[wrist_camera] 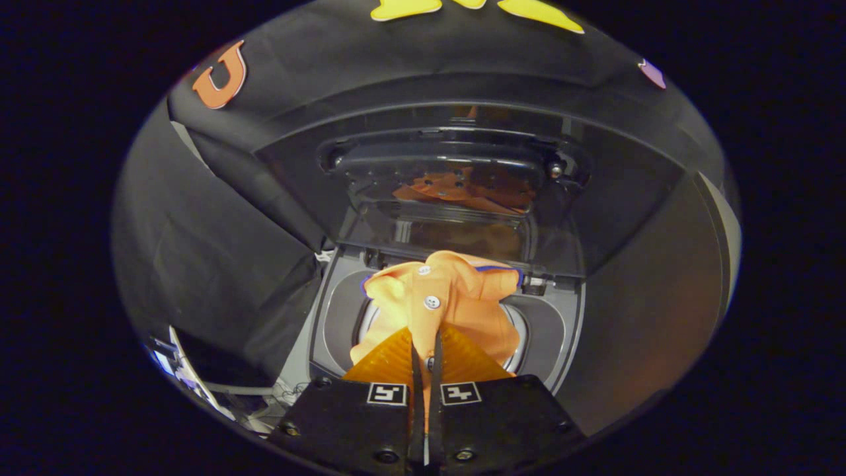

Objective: Put the clothes into the washing machine and then close the washing machine lid.

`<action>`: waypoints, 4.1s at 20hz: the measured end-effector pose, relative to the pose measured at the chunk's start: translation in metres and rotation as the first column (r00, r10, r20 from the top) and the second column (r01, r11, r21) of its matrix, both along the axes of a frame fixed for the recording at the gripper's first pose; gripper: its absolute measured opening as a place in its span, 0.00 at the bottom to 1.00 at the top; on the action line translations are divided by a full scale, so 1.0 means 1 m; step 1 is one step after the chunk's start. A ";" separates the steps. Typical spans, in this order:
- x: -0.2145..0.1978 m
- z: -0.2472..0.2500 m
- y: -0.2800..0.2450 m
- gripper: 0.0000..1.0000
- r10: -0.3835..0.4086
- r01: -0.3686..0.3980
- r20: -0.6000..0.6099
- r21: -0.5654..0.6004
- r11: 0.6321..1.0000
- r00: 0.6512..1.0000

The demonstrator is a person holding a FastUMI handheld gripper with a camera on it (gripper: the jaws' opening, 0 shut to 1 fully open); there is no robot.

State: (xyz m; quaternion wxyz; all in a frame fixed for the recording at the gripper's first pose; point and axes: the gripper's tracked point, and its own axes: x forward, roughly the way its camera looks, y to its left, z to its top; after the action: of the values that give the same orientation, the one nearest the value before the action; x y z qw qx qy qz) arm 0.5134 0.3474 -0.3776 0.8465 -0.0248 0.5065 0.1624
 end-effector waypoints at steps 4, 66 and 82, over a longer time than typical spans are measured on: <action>0.000 -0.006 0.003 0.06 0.005 -0.006 -0.012 -0.016 1.000 1.000; 0.093 0.199 0.018 0.80 -0.112 0.086 0.447 0.077 0.993 0.888; 0.158 0.141 0.025 0.80 -0.190 0.190 0.338 0.033 0.981 0.922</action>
State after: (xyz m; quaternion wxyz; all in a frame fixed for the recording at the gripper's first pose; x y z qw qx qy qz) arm 0.6714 0.3721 -0.2367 0.9327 -0.0033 0.3533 0.0727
